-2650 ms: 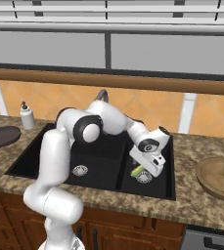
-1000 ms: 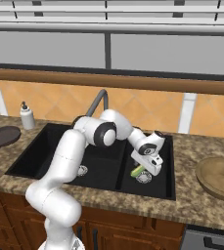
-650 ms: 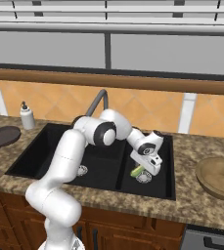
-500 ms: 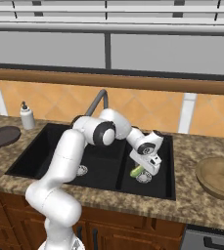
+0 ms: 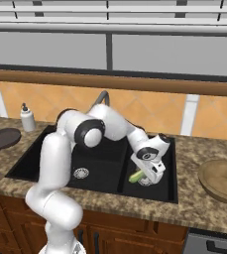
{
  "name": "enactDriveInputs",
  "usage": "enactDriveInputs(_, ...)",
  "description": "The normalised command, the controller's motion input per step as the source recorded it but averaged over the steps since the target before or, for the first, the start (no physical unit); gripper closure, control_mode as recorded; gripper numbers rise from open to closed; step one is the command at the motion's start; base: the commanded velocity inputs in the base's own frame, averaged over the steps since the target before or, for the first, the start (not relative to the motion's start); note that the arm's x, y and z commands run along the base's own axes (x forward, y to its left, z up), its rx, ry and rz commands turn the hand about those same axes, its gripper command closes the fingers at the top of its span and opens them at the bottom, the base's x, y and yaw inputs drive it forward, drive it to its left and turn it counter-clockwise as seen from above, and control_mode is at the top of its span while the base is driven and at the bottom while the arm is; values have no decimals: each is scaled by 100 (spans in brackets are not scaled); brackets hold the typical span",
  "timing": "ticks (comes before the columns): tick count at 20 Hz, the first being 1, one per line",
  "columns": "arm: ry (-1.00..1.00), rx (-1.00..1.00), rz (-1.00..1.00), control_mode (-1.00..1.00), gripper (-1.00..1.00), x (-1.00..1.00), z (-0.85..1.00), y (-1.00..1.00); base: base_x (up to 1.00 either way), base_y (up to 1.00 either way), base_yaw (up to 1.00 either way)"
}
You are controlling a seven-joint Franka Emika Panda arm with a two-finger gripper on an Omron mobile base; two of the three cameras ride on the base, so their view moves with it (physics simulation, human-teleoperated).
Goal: Pick the corn from the sink and place it in the bowl. Then pick the bowl and place it in the microwave. Then close the microwave door and press the start button.
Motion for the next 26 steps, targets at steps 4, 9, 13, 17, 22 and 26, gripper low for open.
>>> enactDriveInputs(4, 0, 0, -9, -100, 100, -68, 100, 0, 0, 0, 0)
enactDriveInputs(9, 0, -3, -7, -100, 100, -70, 100, 0, 0, 0, 0)
enactDriveInputs(13, 0, -3, -13, -100, 100, -71, 100, -2, 0, 0, 0)
enactDriveInputs(17, 0, -1, -17, -100, 100, -49, 85, -17, 0, 0, 0)
enactDriveInputs(22, 7, -8, -25, -100, 100, -24, 54, -22, 0, 0, 0)
enactDriveInputs(26, 15, -2, -28, -100, 100, -9, 51, -36, 0, 0, 0)
